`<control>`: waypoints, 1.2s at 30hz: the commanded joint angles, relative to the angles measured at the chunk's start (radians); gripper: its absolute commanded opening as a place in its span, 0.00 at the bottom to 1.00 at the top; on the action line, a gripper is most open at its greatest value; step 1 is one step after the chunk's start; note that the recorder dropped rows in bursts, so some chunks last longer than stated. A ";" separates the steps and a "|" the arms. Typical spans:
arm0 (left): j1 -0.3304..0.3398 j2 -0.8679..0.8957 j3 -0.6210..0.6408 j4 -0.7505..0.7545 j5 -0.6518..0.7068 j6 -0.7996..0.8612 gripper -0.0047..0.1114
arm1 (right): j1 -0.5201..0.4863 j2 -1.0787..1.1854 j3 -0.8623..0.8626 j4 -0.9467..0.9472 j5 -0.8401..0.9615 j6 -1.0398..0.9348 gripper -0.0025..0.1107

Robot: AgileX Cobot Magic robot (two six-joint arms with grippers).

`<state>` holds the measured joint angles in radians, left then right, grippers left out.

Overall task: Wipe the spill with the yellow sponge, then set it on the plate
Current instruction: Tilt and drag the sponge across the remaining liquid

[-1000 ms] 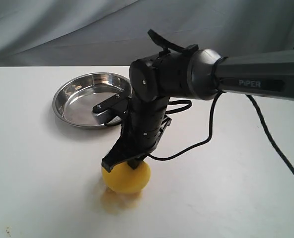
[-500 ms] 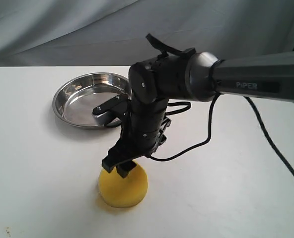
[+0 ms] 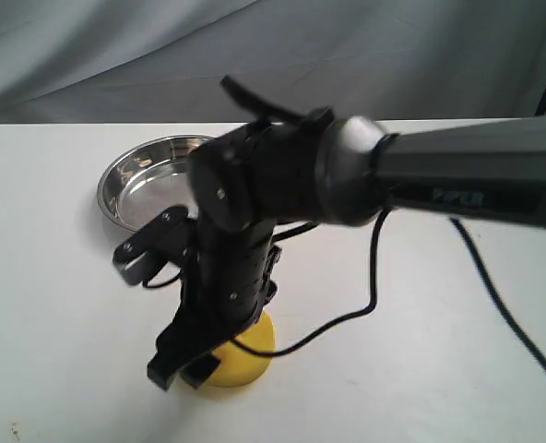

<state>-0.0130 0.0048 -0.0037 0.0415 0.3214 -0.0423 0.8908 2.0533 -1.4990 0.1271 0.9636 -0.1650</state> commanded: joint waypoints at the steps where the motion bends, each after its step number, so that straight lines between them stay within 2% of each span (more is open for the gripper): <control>1: 0.003 -0.005 0.004 -0.002 -0.012 -0.001 0.04 | 0.063 0.060 0.007 -0.087 -0.037 0.022 0.62; 4: 0.003 -0.005 0.004 -0.002 -0.012 -0.001 0.04 | 0.077 0.097 0.007 -0.099 -0.061 0.024 0.59; 6: 0.003 -0.005 0.004 -0.002 -0.012 -0.001 0.04 | 0.077 0.117 0.007 -0.119 -0.076 0.043 0.51; 9: 0.003 -0.005 0.004 -0.002 -0.012 -0.001 0.04 | 0.077 0.125 0.007 -0.147 -0.083 0.054 0.34; 13: 0.003 -0.005 0.004 -0.002 -0.012 -0.001 0.04 | 0.077 0.123 0.007 -0.179 -0.079 0.065 0.05; 14: 0.003 -0.005 0.004 -0.002 -0.012 -0.001 0.04 | 0.075 0.117 0.007 -0.177 -0.079 0.065 0.02; 18: 0.003 -0.005 0.004 -0.002 -0.012 -0.001 0.04 | 0.068 0.064 0.007 -0.135 -0.091 0.056 0.02; 21: 0.003 -0.005 0.004 -0.002 -0.012 -0.001 0.04 | 0.043 0.006 0.007 -0.032 -0.107 0.009 0.02; 24: 0.003 -0.005 0.004 -0.002 -0.012 -0.001 0.04 | -0.012 -0.050 0.007 0.191 -0.100 -0.118 0.02; 28: 0.003 -0.005 0.004 -0.002 -0.012 -0.001 0.04 | -0.121 -0.075 0.007 0.563 -0.002 -0.322 0.02; 34: 0.003 -0.005 0.004 -0.002 -0.012 -0.001 0.04 | -0.247 0.001 0.009 0.932 0.257 -0.512 0.02; 36: 0.003 -0.005 0.004 -0.002 -0.012 -0.001 0.04 | -0.262 0.048 0.012 1.012 0.257 -0.544 0.02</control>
<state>-0.0130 0.0048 -0.0037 0.0415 0.3214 -0.0423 0.6526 2.0496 -1.4960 1.0060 1.1727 -0.6368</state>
